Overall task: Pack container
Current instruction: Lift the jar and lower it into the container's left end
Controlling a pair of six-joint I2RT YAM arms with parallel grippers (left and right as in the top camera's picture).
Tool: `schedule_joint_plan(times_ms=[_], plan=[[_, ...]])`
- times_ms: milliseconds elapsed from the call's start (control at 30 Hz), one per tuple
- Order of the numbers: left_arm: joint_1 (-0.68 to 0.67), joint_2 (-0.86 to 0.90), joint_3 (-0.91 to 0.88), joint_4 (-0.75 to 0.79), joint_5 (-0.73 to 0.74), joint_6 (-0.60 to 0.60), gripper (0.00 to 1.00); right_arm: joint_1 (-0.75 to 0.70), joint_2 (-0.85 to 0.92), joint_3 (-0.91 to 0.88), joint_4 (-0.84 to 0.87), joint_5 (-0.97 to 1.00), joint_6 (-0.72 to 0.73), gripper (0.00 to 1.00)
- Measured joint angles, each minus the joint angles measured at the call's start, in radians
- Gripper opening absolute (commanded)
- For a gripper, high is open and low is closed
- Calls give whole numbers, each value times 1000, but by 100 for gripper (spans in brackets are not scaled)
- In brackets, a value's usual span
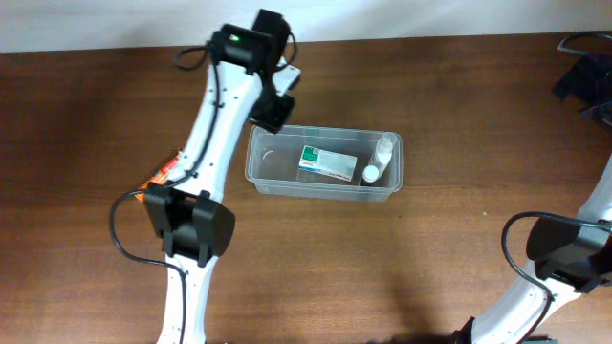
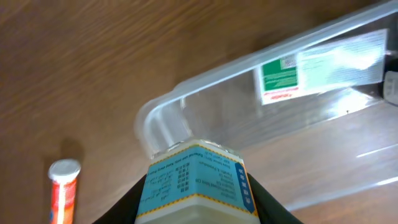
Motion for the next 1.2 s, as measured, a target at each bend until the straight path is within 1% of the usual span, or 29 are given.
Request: schedule_joint_plan(times_ms=[233, 367, 833, 900, 1000, 1200], plan=[[-5, 0, -141, 84, 3, 0, 36, 0, 0, 0, 0, 0, 0, 98], [-3, 0, -249, 165, 32, 0, 35, 0, 0, 0, 0, 0, 0, 98], [-15, 0, -497, 386, 62, -1, 36, 0, 0, 0, 0, 0, 0, 98], [-14, 0, -501, 399, 64, -3, 37, 0, 0, 0, 0, 0, 0, 99], [-14, 0, -503, 407, 65, -4, 49, 0, 0, 0, 0, 0, 0, 98], [-17, 0, -504, 415, 66, -5, 50, 0, 0, 0, 0, 0, 0, 99]])
